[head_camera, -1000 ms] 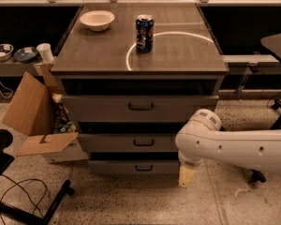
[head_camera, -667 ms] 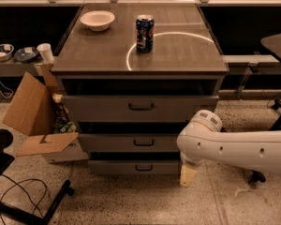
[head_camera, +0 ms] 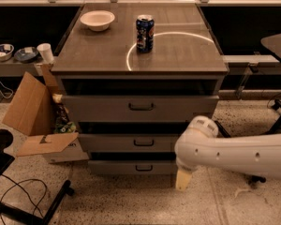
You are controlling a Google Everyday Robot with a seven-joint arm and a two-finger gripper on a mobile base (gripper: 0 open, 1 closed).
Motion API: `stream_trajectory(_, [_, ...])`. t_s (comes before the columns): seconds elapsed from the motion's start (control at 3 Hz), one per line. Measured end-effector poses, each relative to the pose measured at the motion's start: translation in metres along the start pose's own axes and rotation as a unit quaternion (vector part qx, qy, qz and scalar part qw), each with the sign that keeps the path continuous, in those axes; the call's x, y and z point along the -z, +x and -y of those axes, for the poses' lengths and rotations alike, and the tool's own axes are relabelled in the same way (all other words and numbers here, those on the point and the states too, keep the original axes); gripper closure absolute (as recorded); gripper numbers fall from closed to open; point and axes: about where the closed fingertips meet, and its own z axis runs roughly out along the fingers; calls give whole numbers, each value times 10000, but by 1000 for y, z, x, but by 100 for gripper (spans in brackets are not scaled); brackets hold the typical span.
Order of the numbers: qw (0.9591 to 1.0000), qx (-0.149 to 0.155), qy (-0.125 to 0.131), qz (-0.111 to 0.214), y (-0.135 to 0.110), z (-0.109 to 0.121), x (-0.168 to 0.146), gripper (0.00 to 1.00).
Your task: Open bottom drawer
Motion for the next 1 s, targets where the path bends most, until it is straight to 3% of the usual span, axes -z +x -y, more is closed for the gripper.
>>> stream_trajectory(0.33, [9986,-17,-163,495,-29,-29,-56,0])
stream_trajectory(0.67, [9916,-403,-353,1180,-59,-51,-117,0])
stream_trajectory(1.0, [9827,-697,-580,1615,-92,-61,-173,0])
